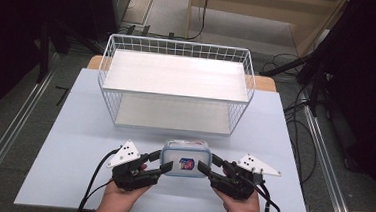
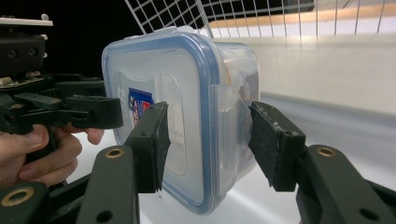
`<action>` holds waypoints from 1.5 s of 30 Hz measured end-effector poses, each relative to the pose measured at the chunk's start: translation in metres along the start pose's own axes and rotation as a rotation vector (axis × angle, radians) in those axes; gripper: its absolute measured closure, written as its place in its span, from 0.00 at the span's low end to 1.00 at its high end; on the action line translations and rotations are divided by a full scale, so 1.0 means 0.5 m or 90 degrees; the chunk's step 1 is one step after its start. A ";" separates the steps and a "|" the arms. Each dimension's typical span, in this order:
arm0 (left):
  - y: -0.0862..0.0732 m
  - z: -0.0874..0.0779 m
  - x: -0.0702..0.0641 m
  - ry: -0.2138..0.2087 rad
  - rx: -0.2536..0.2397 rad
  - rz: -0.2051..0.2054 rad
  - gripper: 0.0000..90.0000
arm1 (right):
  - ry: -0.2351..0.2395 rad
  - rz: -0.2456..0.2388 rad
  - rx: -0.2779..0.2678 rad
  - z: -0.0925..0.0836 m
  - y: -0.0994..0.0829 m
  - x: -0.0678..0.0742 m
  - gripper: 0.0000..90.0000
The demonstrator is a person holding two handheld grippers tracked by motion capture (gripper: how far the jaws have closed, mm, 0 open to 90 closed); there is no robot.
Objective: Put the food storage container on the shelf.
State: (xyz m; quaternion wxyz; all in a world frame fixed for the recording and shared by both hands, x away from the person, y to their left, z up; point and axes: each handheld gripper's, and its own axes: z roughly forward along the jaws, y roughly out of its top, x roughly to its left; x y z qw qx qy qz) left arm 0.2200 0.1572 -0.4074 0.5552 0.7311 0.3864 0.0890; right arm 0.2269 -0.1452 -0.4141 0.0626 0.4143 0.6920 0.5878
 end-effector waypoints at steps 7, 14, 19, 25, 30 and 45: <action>0.044 -0.016 0.002 0.010 -0.032 0.016 0.55 | 0.001 -0.024 -0.021 0.006 0.045 0.014 0.55; 0.087 -0.027 0.009 0.015 -0.057 0.026 0.55 | 0.004 -0.040 -0.042 0.014 0.093 0.024 0.55; 0.125 -0.034 0.015 0.016 -0.070 0.036 0.54 | 0.004 -0.047 -0.053 0.019 0.121 0.029 0.55; 0.160 -0.038 0.021 0.016 -0.083 0.042 0.54 | 0.004 -0.057 -0.066 0.023 0.157 0.035 0.55; 0.186 -0.039 0.029 0.016 -0.082 0.045 0.54 | 0.004 -0.060 -0.068 0.028 0.182 0.034 0.55; 0.275 -0.019 0.088 0.001 -0.070 0.004 0.55 | 0.003 -0.035 -0.058 0.073 0.271 0.008 0.55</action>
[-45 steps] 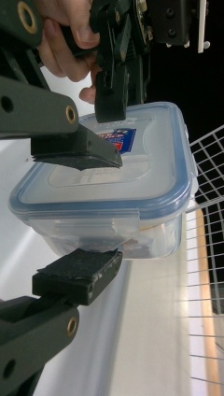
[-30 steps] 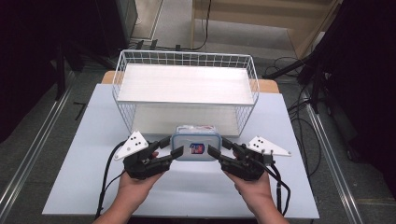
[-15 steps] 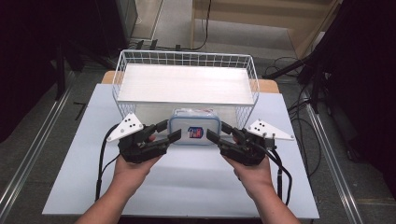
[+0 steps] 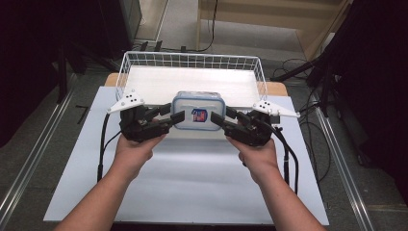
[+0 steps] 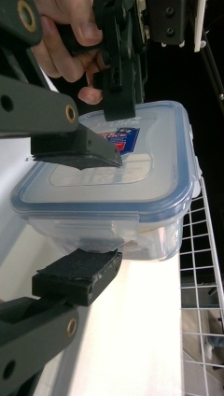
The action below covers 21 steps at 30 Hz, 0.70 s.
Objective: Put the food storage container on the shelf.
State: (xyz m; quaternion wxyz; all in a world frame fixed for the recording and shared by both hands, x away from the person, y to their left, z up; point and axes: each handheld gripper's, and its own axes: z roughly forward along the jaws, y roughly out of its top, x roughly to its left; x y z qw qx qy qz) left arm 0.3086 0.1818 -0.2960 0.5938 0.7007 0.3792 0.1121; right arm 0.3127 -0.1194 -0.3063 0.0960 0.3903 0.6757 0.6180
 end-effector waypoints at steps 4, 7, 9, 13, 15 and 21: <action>0.023 0.010 0.015 -0.006 0.011 -0.016 0.55 | -0.002 0.009 0.009 0.011 0.022 -0.009 0.55; 0.042 0.018 0.024 -0.010 0.019 -0.030 0.55 | 0.001 0.020 0.014 0.016 0.036 -0.017 0.55; 0.047 0.020 0.027 -0.011 0.020 -0.036 0.55 | 0.004 0.032 0.015 0.020 0.046 -0.024 0.55; 0.071 0.028 0.044 -0.016 0.028 -0.075 0.56 | 0.012 0.057 0.027 0.031 0.062 -0.037 0.56; 0.076 0.031 0.050 -0.017 0.035 -0.086 0.56 | 0.014 0.068 0.035 0.037 0.069 -0.042 0.56; 0.088 0.042 0.073 -0.021 0.062 -0.130 0.56 | 0.014 0.093 0.063 0.053 0.084 -0.055 0.56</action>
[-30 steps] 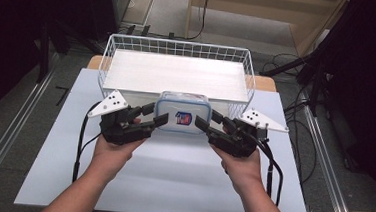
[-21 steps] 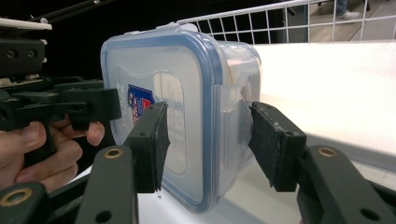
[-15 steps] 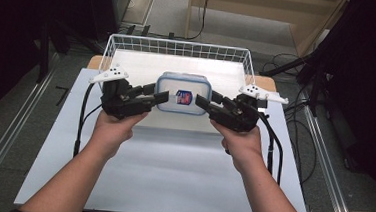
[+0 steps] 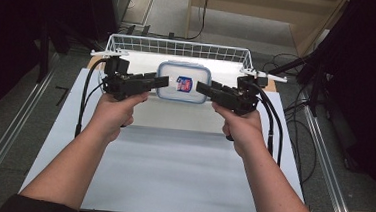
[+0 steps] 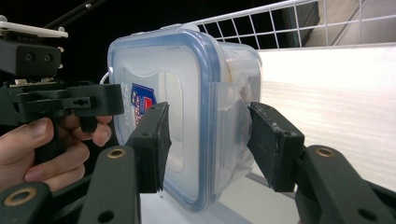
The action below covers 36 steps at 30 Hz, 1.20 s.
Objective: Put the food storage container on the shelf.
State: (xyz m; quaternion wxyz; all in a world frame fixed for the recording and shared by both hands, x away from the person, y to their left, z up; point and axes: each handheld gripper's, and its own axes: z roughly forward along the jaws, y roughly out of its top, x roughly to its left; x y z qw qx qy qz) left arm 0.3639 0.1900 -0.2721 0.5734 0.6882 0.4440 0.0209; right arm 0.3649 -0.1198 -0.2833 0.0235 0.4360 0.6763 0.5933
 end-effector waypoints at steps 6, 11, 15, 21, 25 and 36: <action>0.012 0.009 0.014 -0.002 0.016 -0.038 0.56 | 0.002 0.025 0.016 0.012 0.015 -0.013 0.57; 0.019 0.015 0.032 -0.022 0.026 -0.091 0.58 | 0.008 0.058 0.035 0.020 0.027 -0.027 0.57; 0.023 0.016 0.034 -0.020 0.031 -0.098 0.59 | 0.010 0.077 0.046 0.025 0.036 -0.034 0.57; 0.037 0.023 0.032 -0.008 0.038 -0.115 0.59 | 0.023 0.124 0.065 0.030 0.043 -0.051 0.57; 0.043 0.027 0.033 -0.005 0.051 -0.139 0.60 | 0.028 0.142 0.070 0.030 0.047 -0.058 0.57; 0.049 0.031 0.040 0.000 0.063 -0.181 0.59 | 0.036 0.173 0.079 0.034 0.054 -0.069 0.58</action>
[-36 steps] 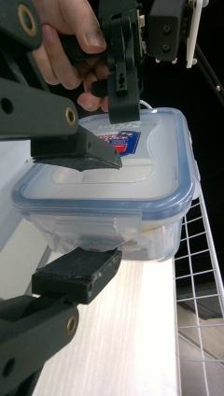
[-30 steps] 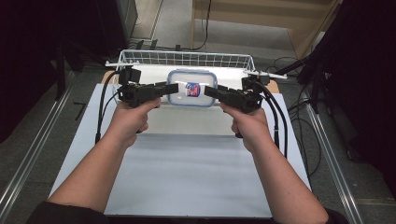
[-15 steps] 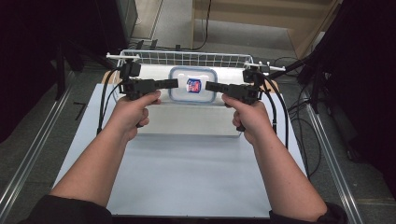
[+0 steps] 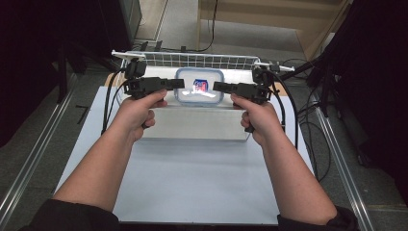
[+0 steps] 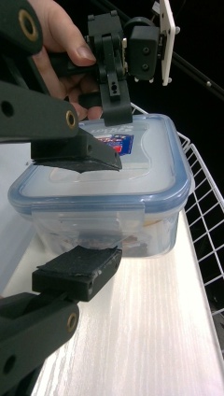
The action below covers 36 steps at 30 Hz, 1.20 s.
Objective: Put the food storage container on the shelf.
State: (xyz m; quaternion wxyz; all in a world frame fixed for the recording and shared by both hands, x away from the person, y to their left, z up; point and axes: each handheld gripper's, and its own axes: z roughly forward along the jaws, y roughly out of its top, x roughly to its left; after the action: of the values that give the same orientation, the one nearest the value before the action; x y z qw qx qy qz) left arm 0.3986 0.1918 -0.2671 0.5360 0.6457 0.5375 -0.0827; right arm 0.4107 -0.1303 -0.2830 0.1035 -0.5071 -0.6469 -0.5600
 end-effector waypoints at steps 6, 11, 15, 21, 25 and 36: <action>0.002 0.006 0.007 -0.003 -0.011 -0.008 0.59 | 0.002 0.009 -0.003 0.002 0.003 -0.005 0.59; 0.005 0.012 0.015 -0.010 -0.015 -0.015 0.59 | 0.005 0.016 -0.007 0.005 0.007 -0.013 0.58; 0.006 0.017 0.017 -0.010 -0.017 -0.020 0.58 | 0.007 0.029 -0.012 0.010 0.011 -0.022 0.58; 0.005 0.025 0.018 -0.006 -0.023 -0.013 0.57 | 0.010 0.044 -0.020 0.012 0.016 -0.030 0.57; 0.004 0.028 0.017 -0.001 -0.029 -0.008 0.56 | 0.005 0.048 -0.023 0.015 0.017 -0.031 0.56; 0.004 0.030 0.018 0.001 -0.031 -0.018 0.55 | 0.004 0.056 -0.025 0.017 0.017 -0.032 0.56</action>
State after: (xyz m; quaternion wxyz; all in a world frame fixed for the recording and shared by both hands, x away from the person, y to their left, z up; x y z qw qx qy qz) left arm 0.4110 0.1860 -0.2784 0.5501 0.6245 0.5490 -0.0767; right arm 0.4285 -0.1332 -0.2920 0.1200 -0.5352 -0.6128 -0.5688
